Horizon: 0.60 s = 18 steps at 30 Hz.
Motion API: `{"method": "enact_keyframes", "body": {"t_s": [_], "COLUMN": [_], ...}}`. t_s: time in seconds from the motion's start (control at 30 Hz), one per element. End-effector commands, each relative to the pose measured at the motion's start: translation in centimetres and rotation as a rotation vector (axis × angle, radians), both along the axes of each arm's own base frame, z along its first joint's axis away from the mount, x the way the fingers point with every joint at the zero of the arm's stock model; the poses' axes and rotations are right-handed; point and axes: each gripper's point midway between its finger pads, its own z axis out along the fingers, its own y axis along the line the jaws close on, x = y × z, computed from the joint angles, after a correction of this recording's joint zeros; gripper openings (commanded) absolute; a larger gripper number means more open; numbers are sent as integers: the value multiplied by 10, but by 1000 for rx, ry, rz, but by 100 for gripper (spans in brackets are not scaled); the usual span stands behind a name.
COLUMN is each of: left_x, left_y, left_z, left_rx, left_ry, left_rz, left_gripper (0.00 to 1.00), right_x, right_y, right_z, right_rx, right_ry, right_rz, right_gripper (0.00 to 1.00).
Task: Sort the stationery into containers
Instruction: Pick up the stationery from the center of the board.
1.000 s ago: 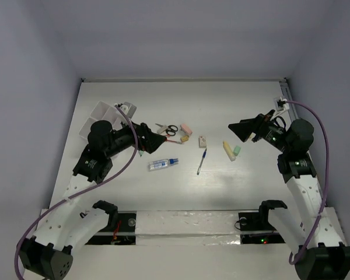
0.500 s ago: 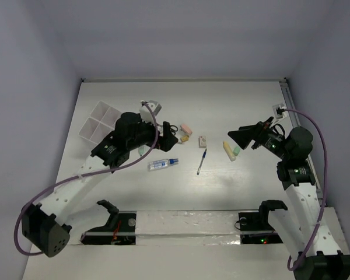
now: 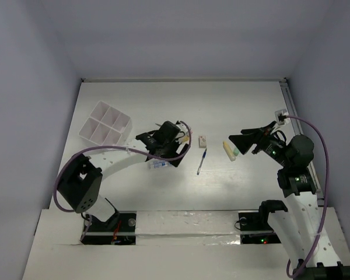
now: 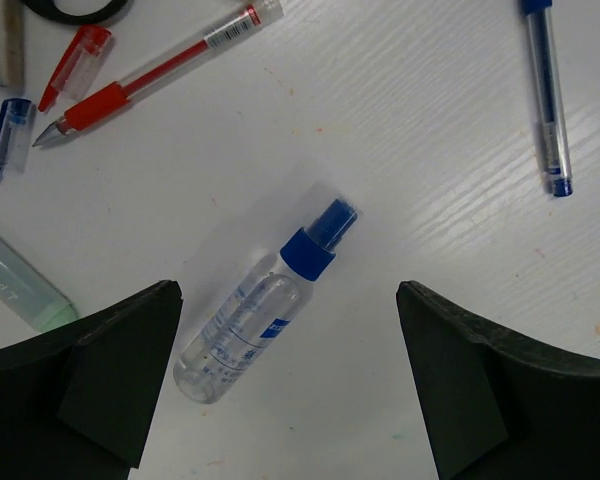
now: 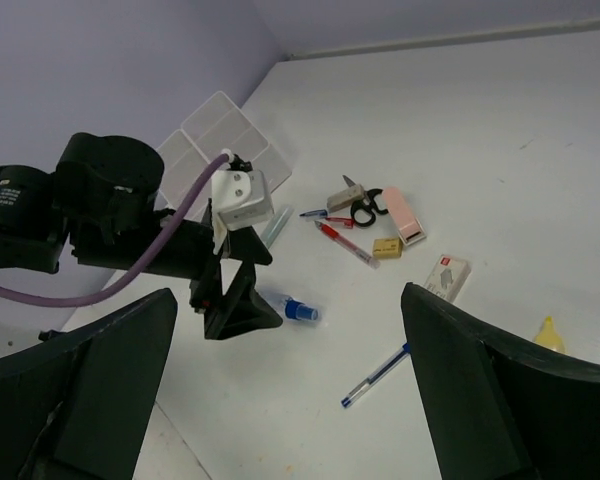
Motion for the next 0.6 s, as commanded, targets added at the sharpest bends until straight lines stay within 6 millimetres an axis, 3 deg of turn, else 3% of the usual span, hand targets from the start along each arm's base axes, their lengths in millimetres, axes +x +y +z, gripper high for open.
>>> {"method": "enact_keyframes", "body": {"t_s": [0.0, 0.23, 0.57], "left_x": [7, -3, -3], "left_y": [-8, -9, 4], "left_z": [12, -28, -55], "left_rx": [15, 75, 166], "left_ry": [-42, 72, 120], "left_rz": [-88, -128, -78], "left_gripper": [87, 85, 75], "right_x": [-1, -2, 2], "right_y": [-1, -3, -9], "right_z": [4, -1, -4], "right_rx": [-16, -29, -39], "right_ry": [-38, -18, -8], "right_rz": [-18, -33, -76], "right_gripper": [100, 100, 100]}}
